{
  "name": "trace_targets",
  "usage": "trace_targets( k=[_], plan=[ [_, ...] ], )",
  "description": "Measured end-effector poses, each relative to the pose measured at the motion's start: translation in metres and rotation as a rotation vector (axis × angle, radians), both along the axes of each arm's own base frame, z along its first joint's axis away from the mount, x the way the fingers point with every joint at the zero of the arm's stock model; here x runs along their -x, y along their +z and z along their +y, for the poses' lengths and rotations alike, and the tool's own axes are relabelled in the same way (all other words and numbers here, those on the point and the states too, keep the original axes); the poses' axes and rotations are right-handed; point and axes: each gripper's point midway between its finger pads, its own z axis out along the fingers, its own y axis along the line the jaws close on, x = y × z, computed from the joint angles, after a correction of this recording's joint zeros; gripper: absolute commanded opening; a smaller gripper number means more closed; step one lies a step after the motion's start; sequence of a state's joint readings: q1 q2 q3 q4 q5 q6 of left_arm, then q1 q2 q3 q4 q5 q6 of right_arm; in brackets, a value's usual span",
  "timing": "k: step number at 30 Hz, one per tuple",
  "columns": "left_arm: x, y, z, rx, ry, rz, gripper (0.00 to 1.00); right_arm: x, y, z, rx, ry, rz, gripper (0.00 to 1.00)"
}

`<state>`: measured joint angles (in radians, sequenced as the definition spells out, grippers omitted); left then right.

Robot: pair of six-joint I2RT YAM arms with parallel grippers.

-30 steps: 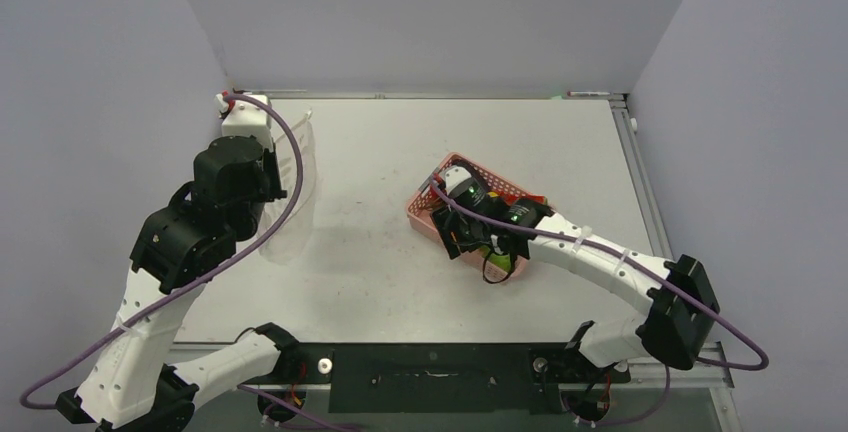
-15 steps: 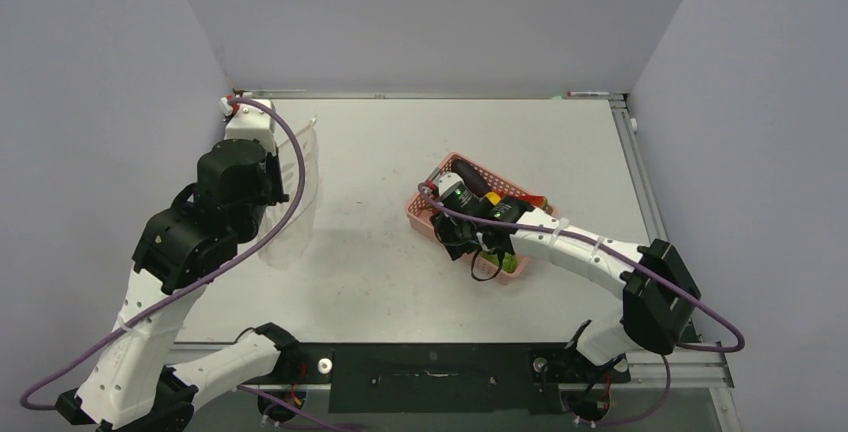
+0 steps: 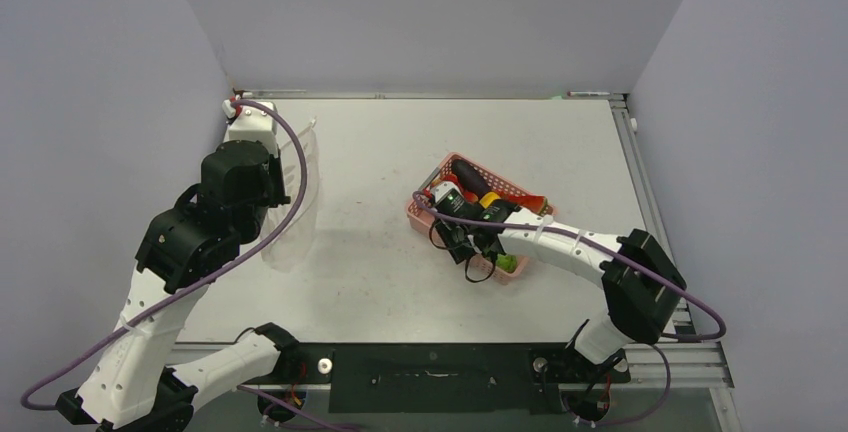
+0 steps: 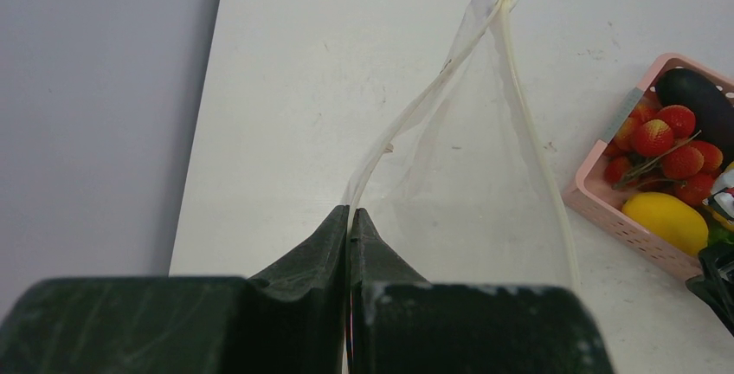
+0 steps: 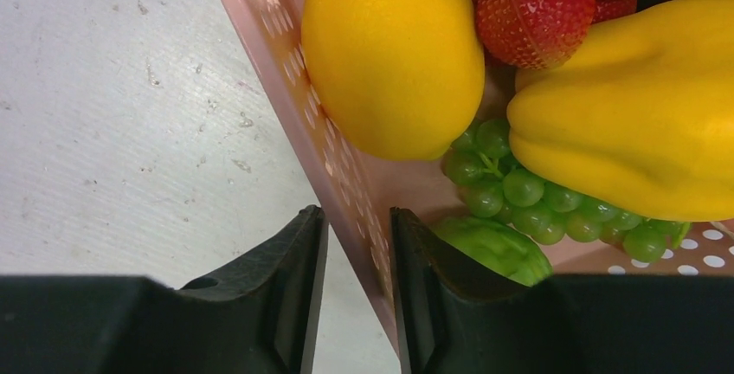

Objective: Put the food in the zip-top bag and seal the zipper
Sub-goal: Adjust the bin at the center of the board.

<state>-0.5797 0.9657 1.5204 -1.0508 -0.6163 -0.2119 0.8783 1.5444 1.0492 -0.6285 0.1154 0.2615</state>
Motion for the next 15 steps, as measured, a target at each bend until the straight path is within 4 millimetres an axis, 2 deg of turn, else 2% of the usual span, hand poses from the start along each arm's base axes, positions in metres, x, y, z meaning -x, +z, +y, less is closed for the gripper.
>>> trace_targets(
  k=[5, 7, 15],
  plan=[
    [0.0000, -0.0004, -0.0007, 0.009, 0.002, 0.000, 0.00, -0.0001, -0.0028, -0.0007, 0.009, 0.000, 0.003, 0.10],
    [-0.0001, -0.0008, -0.0008, 0.010, 0.003, 0.001, 0.00, -0.0022, -0.0019, 0.0006, 0.006, 0.003, -0.007, 0.06],
    [-0.0008, -0.0059, -0.0020, 0.006, 0.001, 0.014, 0.00, -0.0052, -0.0013, -0.0065, 0.029, -0.062, -0.031, 0.05]
  ],
)
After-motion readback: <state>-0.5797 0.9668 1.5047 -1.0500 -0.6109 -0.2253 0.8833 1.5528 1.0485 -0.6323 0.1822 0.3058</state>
